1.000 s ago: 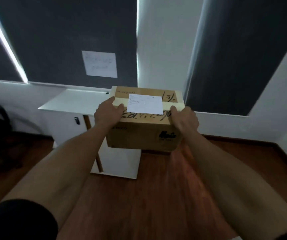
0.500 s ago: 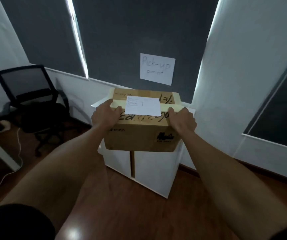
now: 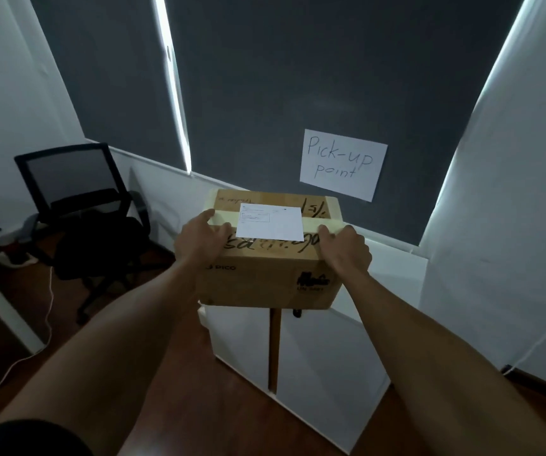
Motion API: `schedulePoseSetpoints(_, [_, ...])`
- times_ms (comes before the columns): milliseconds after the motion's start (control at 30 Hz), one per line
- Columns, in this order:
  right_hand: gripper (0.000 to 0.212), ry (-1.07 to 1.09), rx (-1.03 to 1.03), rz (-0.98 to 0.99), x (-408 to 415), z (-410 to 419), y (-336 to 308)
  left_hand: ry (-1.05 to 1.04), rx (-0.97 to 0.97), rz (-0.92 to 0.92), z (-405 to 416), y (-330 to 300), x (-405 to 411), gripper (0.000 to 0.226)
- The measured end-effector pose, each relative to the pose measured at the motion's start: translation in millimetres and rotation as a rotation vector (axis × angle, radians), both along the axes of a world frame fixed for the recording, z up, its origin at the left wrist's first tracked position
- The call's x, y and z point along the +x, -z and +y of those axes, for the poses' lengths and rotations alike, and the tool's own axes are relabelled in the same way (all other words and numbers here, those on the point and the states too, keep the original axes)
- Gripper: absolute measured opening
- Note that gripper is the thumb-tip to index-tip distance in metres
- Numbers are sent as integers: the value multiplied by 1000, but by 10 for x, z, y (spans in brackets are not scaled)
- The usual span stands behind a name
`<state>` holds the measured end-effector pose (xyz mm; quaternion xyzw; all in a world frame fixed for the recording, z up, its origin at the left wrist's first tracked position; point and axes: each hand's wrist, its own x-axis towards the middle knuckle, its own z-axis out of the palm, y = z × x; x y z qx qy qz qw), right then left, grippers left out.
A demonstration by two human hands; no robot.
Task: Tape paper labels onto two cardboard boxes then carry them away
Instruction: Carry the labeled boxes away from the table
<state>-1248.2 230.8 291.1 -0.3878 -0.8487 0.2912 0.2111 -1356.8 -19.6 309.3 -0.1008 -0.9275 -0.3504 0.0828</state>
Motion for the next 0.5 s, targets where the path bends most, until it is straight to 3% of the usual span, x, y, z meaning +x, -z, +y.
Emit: schedulePoseSetpoints(500, [55,342,-35,-30,-2448,21,352,347,-69,-97,468,270,-3275,66])
